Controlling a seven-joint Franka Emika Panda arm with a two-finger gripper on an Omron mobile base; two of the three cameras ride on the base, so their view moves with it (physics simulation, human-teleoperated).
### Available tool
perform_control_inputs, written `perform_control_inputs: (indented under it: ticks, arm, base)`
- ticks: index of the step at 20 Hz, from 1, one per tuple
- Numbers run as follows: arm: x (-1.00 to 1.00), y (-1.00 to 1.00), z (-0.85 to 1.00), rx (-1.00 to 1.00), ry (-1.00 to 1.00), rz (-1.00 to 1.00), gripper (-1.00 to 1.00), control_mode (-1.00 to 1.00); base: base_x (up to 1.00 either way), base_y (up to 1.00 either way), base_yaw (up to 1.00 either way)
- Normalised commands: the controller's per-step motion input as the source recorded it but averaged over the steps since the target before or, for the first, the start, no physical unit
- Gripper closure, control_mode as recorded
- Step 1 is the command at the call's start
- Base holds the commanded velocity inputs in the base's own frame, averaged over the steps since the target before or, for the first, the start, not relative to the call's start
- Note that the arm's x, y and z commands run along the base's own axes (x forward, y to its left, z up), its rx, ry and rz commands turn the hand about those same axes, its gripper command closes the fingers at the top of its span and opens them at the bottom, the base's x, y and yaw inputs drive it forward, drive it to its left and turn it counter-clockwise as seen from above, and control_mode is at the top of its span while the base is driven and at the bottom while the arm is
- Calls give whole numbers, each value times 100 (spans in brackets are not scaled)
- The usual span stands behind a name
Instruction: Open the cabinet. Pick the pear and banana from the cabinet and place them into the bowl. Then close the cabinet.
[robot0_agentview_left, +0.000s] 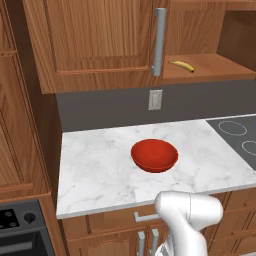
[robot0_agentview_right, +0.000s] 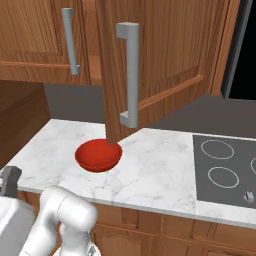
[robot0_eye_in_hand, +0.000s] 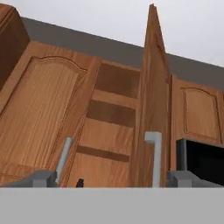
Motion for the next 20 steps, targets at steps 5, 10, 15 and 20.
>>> perform_control_inputs:
  ticks: [5, 10, 15, 20]
  arm:
    - [63, 100, 0, 0, -3, -44, -100, -100]
    - [100, 80, 0, -3, 4, -34, -100, -100]
    - [99, 41, 0, -1, 12, -27, -100, -100]
    - [62, -14, 0, 1, 11, -40, -100, -100]
  base:
    - [0, 0, 0]
    - [0, 0, 0]
    - [0, 0, 0]
    - [0, 0, 0]
